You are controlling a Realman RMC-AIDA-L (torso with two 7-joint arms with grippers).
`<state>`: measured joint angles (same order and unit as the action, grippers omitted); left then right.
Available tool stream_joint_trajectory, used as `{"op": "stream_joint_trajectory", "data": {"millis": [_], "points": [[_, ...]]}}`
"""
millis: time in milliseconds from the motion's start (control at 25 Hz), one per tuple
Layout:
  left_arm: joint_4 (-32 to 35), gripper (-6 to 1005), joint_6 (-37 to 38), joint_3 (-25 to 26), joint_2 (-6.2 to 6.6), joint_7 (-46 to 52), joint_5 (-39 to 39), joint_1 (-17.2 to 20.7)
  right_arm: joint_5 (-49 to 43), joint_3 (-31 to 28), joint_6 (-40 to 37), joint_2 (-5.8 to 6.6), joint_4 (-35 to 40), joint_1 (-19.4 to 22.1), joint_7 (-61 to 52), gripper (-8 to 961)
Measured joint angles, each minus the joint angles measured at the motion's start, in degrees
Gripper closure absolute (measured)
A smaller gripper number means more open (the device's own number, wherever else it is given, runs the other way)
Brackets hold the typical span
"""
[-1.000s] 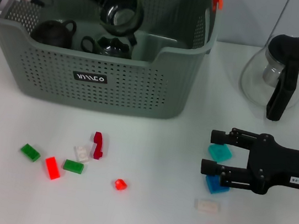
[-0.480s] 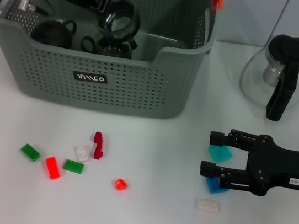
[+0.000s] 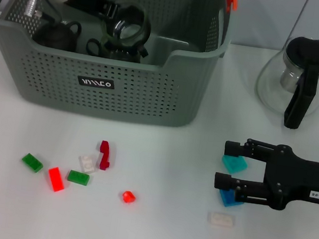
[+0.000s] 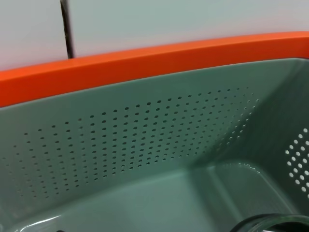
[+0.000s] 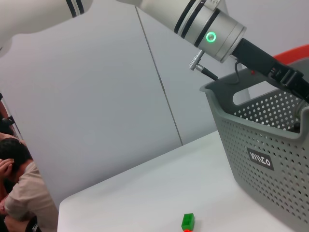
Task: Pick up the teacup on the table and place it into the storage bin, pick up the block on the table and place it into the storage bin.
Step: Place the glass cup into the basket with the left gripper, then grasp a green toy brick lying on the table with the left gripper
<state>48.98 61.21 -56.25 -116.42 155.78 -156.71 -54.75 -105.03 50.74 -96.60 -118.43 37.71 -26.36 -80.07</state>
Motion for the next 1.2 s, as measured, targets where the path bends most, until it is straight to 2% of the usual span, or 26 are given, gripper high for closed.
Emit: {"op": "stream_joint_trajectory", "data": {"millis": [360,640,800,880,1000,1120,1160,1200], "points": [[-0.1,895,0.0,0.8,0.00,0.2,-0.3,0.0,0.0,-0.2,-0.2,0.05,0.0,0.1,0.0,117],[0.2,686,0.1,1.3,0.25,0.2,-0.3,0.1,0.0,-0.3,-0.3,0.05,0.0,0.2,0.0,117],[1.6,620,1.1,3.0,0.36,-1.1,1.6,0.8,0.0,-0.3,-0.3,0.09,0.0,0.2,0.0,117],[3.9,598,2.8,5.0,0.18,-4.4,5.9,2.1,0.0,-0.3,-0.3,0.12,0.0,0.2,0.0,118],[7.1,580,8.9,12.1,0.14,-14.8,19.9,4.9,0.0,-0.3,-0.3,0.13,0.0,0.2,0.0,118],[7.0,562,20.2,20.2,1.22,-26.7,37.6,7.8,0.0,-0.3,-0.3,0.20,0.0,0.2,0.0,118],[6.7,556,22.4,21.5,1.55,-28.2,39.9,8.2,0.0,-0.3,-0.3,0.22,0.0,0.2,0.0,118],[5.5,553,28.4,24.5,2.42,-31.8,44.9,9.2,0.0,-0.3,-0.3,0.23,0.0,0.2,0.0,118]]}}
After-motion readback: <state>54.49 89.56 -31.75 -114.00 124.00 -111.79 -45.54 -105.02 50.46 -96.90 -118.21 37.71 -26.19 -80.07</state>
